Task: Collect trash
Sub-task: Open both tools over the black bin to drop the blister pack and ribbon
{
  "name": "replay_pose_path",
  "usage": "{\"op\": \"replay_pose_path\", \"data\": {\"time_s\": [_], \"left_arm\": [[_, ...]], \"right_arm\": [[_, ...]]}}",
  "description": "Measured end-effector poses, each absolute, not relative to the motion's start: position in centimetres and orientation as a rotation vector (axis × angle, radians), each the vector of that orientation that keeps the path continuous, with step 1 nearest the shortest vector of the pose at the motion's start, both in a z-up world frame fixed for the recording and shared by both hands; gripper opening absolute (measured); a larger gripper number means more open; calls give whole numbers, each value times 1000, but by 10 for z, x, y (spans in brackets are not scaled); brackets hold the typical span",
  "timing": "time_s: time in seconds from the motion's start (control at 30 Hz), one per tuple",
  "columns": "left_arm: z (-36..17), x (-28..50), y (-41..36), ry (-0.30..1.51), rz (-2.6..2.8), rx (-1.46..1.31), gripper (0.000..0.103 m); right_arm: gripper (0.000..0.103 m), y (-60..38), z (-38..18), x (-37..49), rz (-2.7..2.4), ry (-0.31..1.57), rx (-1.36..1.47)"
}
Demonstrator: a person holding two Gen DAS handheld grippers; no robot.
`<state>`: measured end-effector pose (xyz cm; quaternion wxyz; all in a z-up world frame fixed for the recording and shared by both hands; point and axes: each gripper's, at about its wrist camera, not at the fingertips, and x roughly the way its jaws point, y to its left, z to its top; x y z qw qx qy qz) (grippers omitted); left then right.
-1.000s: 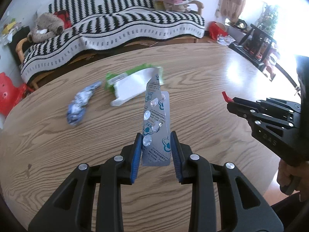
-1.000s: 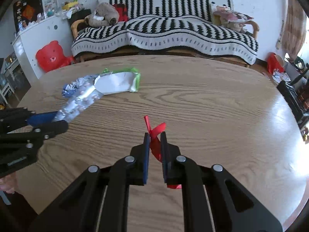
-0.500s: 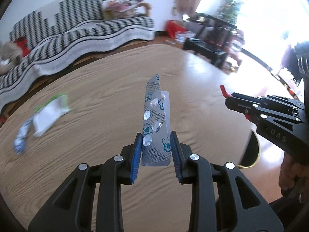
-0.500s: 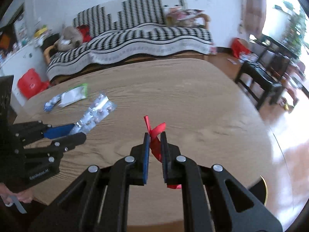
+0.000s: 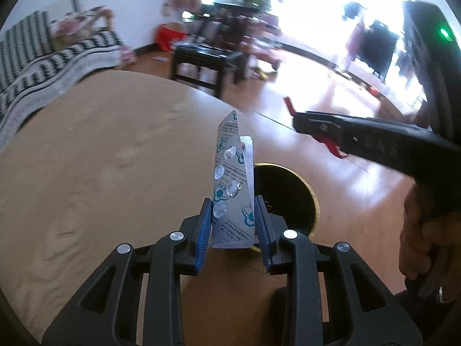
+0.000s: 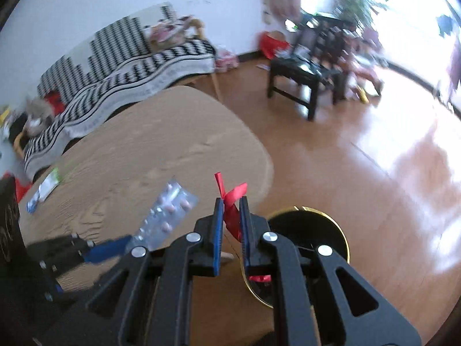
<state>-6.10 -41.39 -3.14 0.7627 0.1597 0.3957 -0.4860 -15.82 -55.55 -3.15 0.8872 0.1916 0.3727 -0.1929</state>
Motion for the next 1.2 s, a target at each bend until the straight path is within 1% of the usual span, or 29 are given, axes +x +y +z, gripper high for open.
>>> {"op": "replay_pose_path", "data": {"time_s": [0.17,0.37,0.67,0.9,0.93,1.0,1.03,1.07,1.1,1.13,1.2], "left_arm": [[-51,-86,-457,907,-1151,362,29],[-76,-102,-486,947,-1196,396,29],[-88,-89,-505,972,-1193,387,29],[-87,-91,-501,961,-1196,369,29],[-87,-92,-500,957,-1195,368,30],[-86,-91,-501,959,-1200,361,40],[-85,-91,-501,959,-1204,352,53],[-84,-90,-502,955,-1204,344,64],[-81,-91,-500,943,-1203,333,66],[-82,-91,-500,939,-1204,332,67],[-79,-92,-498,936,-1206,332,68]], "right_arm": [[12,-600,-52,-196,-472,794,515],[12,-635,-72,-223,-517,816,612],[12,-650,-80,-226,-523,828,671],[12,-651,-80,-225,-534,830,673],[12,-652,-80,-225,-536,830,672],[14,-652,-81,-224,-541,833,672],[26,-652,-81,-224,-545,834,672],[55,-653,-81,-224,-549,833,673],[69,-652,-80,-225,-556,826,671],[76,-652,-78,-226,-567,809,664],[76,-651,-76,-227,-571,798,652]]}}
